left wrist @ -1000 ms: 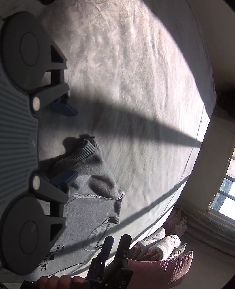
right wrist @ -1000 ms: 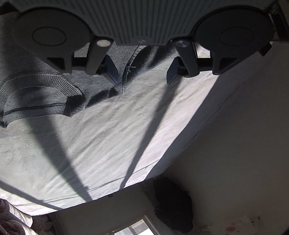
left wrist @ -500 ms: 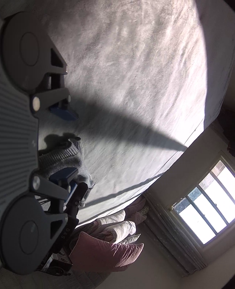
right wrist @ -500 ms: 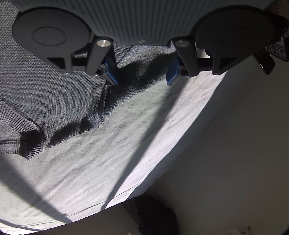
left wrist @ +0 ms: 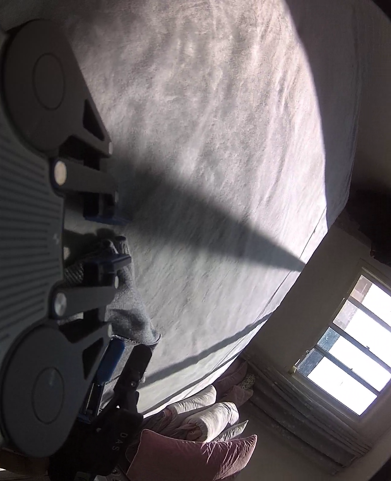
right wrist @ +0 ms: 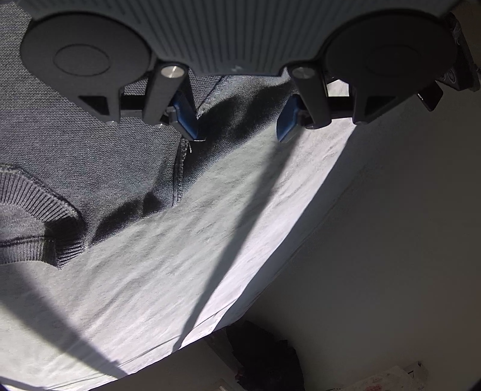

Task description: Fold clothes

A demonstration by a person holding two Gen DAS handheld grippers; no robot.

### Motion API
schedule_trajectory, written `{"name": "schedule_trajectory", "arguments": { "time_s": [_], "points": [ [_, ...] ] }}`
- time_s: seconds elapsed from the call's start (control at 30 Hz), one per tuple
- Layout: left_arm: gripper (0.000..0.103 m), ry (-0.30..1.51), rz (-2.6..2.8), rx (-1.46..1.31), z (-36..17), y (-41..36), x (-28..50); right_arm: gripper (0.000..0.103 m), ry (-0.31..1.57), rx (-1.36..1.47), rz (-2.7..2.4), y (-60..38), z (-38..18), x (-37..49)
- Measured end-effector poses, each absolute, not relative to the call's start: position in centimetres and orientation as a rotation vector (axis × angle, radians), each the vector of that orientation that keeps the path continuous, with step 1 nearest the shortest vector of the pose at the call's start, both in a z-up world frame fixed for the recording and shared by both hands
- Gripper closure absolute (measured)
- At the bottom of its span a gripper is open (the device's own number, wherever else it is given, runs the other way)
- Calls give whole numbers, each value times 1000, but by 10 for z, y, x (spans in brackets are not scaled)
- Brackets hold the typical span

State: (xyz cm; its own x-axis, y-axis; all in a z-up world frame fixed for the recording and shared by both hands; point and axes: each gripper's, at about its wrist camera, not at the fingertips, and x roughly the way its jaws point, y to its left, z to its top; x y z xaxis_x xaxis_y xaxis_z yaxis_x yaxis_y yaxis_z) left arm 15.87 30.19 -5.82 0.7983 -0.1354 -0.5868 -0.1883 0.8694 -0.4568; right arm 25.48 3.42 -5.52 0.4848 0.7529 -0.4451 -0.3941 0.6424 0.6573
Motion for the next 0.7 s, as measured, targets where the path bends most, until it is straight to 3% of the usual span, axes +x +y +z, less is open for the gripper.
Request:
{"name": "schedule_trajectory", "arguments": {
  "time_s": [0.13,0.3,0.7],
  "points": [
    [82,659,9,-411,-57,284,159,40,791,525,735,31,-56,255],
    [95,654,4,-323,-57,269,158,40,793,524,734,30,-55,254],
    [96,599,110,-130,-35,267,175,40,758,501,676,26,-54,255]
  ]
}}
